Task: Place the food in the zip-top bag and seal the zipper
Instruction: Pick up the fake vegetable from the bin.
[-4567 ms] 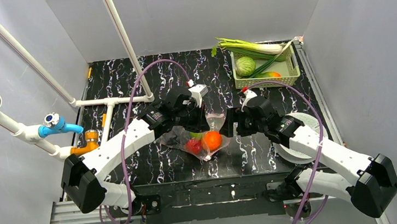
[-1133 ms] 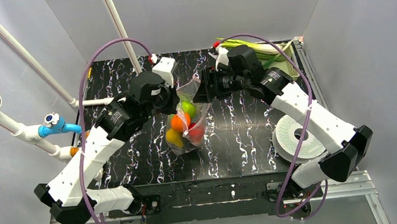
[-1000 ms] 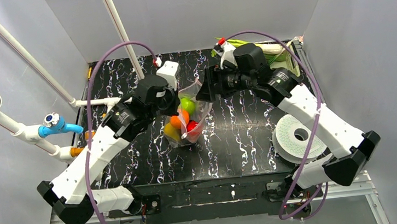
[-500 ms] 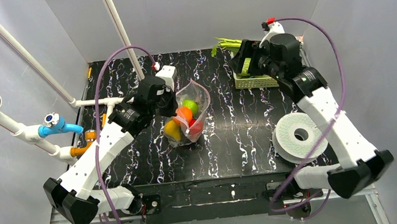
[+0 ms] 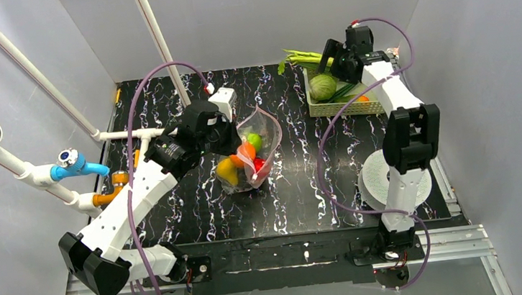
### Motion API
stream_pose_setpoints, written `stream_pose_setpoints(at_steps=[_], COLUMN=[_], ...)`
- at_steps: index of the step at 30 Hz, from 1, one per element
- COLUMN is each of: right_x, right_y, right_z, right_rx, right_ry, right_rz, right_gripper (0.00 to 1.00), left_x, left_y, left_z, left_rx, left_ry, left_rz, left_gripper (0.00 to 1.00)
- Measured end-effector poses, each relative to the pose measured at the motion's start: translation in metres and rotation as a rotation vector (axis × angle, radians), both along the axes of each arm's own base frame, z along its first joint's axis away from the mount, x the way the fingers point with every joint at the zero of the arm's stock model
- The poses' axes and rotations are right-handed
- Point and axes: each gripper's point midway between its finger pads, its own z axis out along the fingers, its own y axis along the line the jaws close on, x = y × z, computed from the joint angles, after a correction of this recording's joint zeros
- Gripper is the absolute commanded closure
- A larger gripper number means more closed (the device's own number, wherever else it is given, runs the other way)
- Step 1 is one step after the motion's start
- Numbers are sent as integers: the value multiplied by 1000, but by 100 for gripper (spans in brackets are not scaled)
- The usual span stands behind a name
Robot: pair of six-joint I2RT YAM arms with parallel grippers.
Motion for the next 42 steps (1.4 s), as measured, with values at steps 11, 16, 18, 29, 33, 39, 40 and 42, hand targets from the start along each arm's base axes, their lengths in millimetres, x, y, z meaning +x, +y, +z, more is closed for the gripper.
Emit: stream_pose_setpoints(at_steps=[11,16,18,29,33,39,40,42], right_x=[52,57,58,60,60,58,58,55], right_y=[-42,-38,-32,-8,-5,-3,-3,-3], right_z=[-46,-72,-80,-101,-106,-104,-103,-99], right_rx=[179,266,299,418,442,456,455,456], right_ry=[59,96,108,141,152,158,158,167], right_rz=[-25,10,31,90,97,99,101,99], right_gripper=[2,2,2,13,30,59,60,64], left_x=[-5,-5,-6,-6,-6,-5,-5,-5], left_y=[-9,-10,-11,-14,-15,-17,-18,-18], left_z=[2,2,3,-2,-2,-6,-7,-9], left_rx=[-45,-52,-54,-56,-60,-59,-58,-56], left_ry=[21,25,27,46,48,60,63,70], left_rz=[-31,-37,-39,-44,-47,-47,-48,-50], left_gripper=[100,100,100,100,100,100,100,100])
